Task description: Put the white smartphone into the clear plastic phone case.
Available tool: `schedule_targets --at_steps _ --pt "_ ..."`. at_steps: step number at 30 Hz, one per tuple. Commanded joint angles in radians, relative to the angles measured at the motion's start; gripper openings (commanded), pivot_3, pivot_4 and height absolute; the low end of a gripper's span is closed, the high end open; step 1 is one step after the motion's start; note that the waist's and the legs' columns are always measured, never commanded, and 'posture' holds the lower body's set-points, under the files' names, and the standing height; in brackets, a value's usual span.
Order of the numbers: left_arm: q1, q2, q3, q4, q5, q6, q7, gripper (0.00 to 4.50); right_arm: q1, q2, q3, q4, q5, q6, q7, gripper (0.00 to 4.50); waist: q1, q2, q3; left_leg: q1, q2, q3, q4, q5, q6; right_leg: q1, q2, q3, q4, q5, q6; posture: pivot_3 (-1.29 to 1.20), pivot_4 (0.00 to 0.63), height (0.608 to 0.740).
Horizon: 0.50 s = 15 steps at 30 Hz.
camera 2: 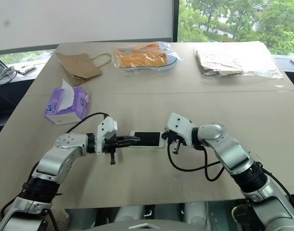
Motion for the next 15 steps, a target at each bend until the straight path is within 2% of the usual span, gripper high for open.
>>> schedule_targets --at_steps 1,8,15 --pt "0.032 0.012 -0.008 0.020 0.040 0.023 0.028 0.07 -0.029 -0.006 0.040 0.023 -0.019 0.015 0.025 0.00 0.000 0.000 -0.001 0.000 0.000 0.000 0.000 0.000 0.000 0.000 0.000 0.000 0.000 0.000 0.000 0.00 0.150 0.740" --pt "0.049 0.007 -0.005 0.011 0.038 0.017 0.047 0.07 -0.072 0.000 0.103 0.094 -0.014 0.124 0.073 0.00 -0.001 0.000 -0.003 0.014 0.000 0.001 -0.004 0.000 0.000 0.011 -0.002 0.000 0.000 -0.004 -0.002 0.00 0.150 0.740" --pt "0.068 -0.006 -0.008 -0.006 0.034 0.014 0.069 0.07 -0.113 0.044 0.159 0.199 -0.014 0.244 0.083 0.00 -0.004 0.001 -0.016 0.016 0.001 0.001 -0.004 0.000 0.000 0.013 -0.005 0.000 0.000 -0.004 -0.003 0.00 0.150 0.740"
